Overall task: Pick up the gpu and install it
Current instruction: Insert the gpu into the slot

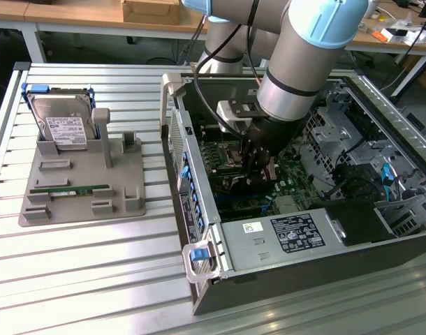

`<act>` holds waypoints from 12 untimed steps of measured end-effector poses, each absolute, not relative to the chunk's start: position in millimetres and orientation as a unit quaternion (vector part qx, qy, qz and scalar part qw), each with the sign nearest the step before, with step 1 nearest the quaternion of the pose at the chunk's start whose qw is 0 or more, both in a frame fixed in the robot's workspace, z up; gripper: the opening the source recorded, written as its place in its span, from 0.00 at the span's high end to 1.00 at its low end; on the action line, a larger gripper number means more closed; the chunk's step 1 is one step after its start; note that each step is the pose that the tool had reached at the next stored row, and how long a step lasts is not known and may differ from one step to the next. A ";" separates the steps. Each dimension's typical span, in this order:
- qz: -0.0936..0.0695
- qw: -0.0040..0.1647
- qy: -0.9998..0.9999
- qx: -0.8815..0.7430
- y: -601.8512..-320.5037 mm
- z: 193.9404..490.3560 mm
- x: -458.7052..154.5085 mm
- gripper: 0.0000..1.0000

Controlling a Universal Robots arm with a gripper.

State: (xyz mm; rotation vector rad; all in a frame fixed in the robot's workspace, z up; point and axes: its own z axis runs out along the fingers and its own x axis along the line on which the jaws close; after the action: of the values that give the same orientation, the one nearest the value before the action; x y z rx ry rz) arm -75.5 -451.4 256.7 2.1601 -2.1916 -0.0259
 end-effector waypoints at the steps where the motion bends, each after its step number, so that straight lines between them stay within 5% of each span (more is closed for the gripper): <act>1: -0.008 0.032 -0.712 0.702 -451.4 256.4 -75.5 0.74; 9: -0.008 0.032 -0.712 0.702 -451.3 255.9 -75.5 0.74; 12: -0.008 0.032 -0.712 0.702 -451.3 255.8 -75.5 0.61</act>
State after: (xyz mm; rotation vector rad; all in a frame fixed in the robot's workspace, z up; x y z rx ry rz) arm -75.5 -451.3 255.8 2.1606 -2.1920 -0.0261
